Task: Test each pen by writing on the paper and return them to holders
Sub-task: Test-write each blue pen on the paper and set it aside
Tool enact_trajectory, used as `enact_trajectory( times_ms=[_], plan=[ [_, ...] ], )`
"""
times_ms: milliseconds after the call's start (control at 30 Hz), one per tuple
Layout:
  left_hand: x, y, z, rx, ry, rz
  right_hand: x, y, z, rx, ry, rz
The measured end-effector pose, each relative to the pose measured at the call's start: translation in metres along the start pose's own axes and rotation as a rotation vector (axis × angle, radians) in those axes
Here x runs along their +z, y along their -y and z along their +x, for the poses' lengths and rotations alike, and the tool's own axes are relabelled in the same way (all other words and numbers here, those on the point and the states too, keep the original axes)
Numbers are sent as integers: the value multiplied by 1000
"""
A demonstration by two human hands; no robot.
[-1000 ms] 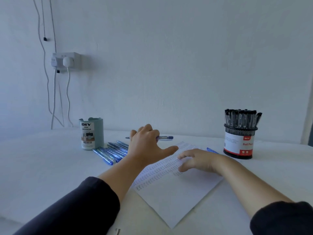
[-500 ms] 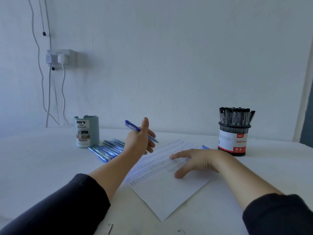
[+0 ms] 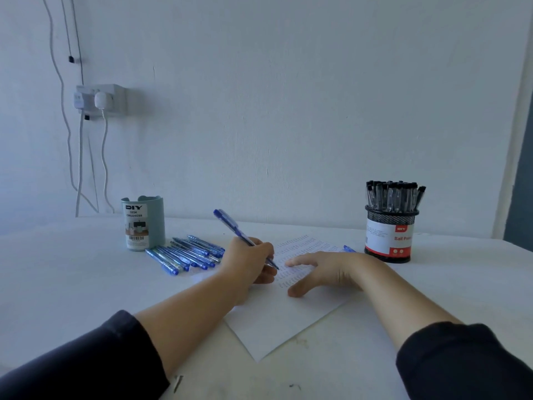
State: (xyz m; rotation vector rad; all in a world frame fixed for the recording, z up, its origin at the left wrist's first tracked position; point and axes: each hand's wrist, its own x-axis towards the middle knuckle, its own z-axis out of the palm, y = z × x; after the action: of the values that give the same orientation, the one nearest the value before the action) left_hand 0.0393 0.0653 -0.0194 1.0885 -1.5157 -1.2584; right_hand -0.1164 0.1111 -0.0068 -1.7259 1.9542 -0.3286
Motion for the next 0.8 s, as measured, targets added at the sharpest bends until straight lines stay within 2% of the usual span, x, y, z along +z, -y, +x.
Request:
enact_trajectory(
  times_ms=[133,800],
  plan=[
    [-3,2,-5,44,-1,-35,0,0,0,-7,8,11],
    [1,6,-10,75,-68,261,1,-1,2,-17,26,13]
  ],
)
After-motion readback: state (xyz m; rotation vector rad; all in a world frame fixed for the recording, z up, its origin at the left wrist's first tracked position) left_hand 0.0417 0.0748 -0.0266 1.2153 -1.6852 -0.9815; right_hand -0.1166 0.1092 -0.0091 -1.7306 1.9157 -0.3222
